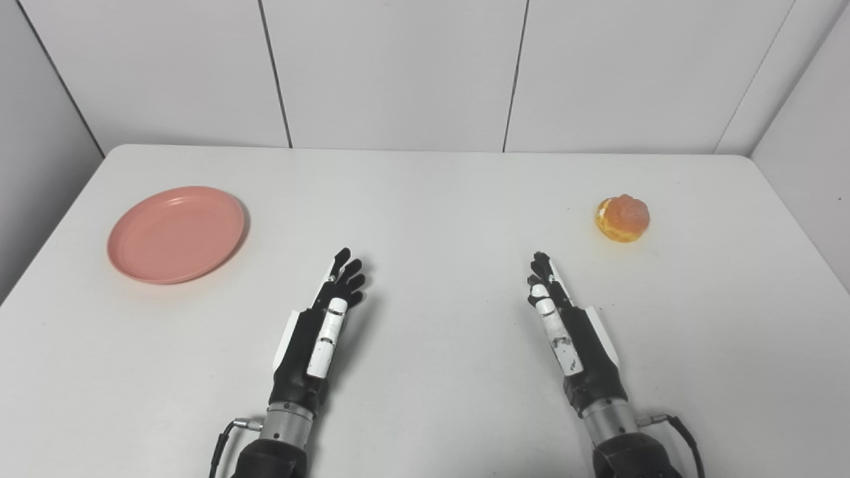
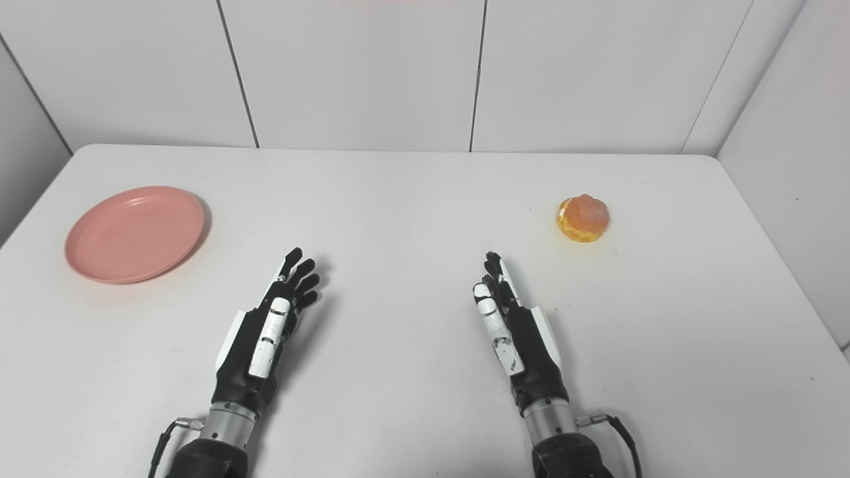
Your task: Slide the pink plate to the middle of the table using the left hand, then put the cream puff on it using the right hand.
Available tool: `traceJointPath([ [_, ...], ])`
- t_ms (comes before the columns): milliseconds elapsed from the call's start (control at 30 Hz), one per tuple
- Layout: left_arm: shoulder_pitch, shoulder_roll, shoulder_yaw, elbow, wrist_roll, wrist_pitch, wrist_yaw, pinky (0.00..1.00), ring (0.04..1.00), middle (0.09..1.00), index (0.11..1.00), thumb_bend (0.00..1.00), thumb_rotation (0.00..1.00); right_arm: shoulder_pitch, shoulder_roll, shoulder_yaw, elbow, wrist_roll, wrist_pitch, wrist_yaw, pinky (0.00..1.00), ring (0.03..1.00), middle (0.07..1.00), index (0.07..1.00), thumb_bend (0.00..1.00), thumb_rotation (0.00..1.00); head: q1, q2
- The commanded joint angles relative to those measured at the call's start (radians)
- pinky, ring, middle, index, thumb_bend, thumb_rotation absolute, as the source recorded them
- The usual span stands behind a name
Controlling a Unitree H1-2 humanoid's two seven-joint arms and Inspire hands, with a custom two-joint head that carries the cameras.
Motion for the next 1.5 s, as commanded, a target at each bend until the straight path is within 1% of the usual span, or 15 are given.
traceJointPath([
  [0,0.064,0.017,0.001,-0.014,0.008,-0.021,0.007,0.93,0.936,0.961,0.964,0.49,1.0,-0.023,0.005,-0.002,-0.033,0.003,-0.01,-0.002,0.97,0.979,0.996,0.996,0.26,1.0,0.001,0.0],
  [700,0.061,0.017,0.003,-0.016,0.007,-0.016,0.007,0.92,0.932,0.957,0.96,0.49,1.0,-0.025,0.006,-0.003,-0.031,0.002,-0.01,-0.002,0.97,0.977,0.992,0.994,0.27,1.0,0.003,0.004],
  [767,0.061,0.017,0.003,-0.015,0.007,-0.018,0.007,0.92,0.933,0.957,0.96,0.49,1.0,-0.026,0.004,-0.002,-0.027,0.003,-0.02,-0.001,0.97,0.978,0.994,0.995,0.26,1.0,0.003,0.002],
  [933,0.063,0.014,0.002,-0.008,0.008,-0.025,0.009,0.92,0.931,0.956,0.959,0.48,1.0,-0.023,0.01,-0.005,-0.032,0.006,-0.009,-0.005,0.96,0.978,0.997,0.996,0.26,1.0,0.017,-0.009],
  [967,0.063,0.013,0.0,-0.006,0.013,-0.025,0.011,0.92,0.931,0.955,0.959,0.48,1.0,-0.022,0.007,-0.006,-0.033,0.009,-0.008,-0.002,0.97,0.978,0.998,0.996,0.26,1.0,0.038,-0.016],
  [1000,0.064,0.011,-0.002,-0.005,0.015,-0.026,0.012,0.92,0.93,0.955,0.959,0.48,1.0,-0.021,0.004,-0.007,-0.034,0.01,-0.008,0.0,0.97,0.979,0.999,0.997,0.26,1.0,0.038,-0.016],
  [1100,0.065,-0.001,-0.012,0.0,0.031,-0.024,0.021,0.92,0.929,0.955,0.958,0.48,1.0,-0.017,-0.009,-0.014,-0.023,0.022,-0.036,0.009,0.97,0.981,1.0,0.996,0.27,1.0,0.101,-0.036],
  [1133,0.064,-0.008,-0.017,0.006,0.038,-0.027,0.026,0.91,0.926,0.953,0.956,0.48,1.0,-0.016,-0.016,-0.019,-0.019,0.029,-0.044,0.013,0.98,0.983,1.0,0.996,0.28,1.0,0.154,-0.048],
  [1167,0.063,-0.014,-0.022,0.009,0.049,-0.027,0.034,0.91,0.924,0.952,0.955,0.48,1.0,-0.016,-0.023,-0.023,-0.016,0.036,-0.048,0.017,0.98,0.984,1.0,0.995,0.28,1.0,0.163,-0.05],
  [1200,0.063,-0.019,-0.028,0.014,0.058,-0.029,0.04,0.9,0.919,0.948,0.95,0.5,0.99,-0.015,-0.03,-0.027,-0.015,0.043,-0.049,0.021,0.99,0.987,1.0,0.995,0.27,1.0,0.195,-0.058],
  [1267,0.061,-0.034,-0.041,0.018,0.077,-0.025,0.055,0.89,0.915,0.945,0.946,0.51,0.98,-0.015,-0.043,-0.037,-0.012,0.067,-0.059,0.036,1.0,0.994,1.0,0.997,0.25,1.0,0.238,-0.073],
  [1367,0.059,-0.054,-0.059,0.024,0.106,-0.013,0.08,0.88,0.911,0.939,0.94,0.5,0.99,-0.016,-0.058,-0.053,0.001,0.107,-0.072,0.054,1.0,1.0,1.0,0.998,0.25,1.0,0.273,-0.092],
  [1467,0.058,-0.065,-0.077,0.029,0.125,-0.005,0.102,0.89,0.918,0.94,0.94,0.48,1.0,-0.016,-0.068,-0.06,0.011,0.122,-0.086,0.062,1.0,1.0,1.0,0.995,0.25,1.0,0.305,-0.111],
])
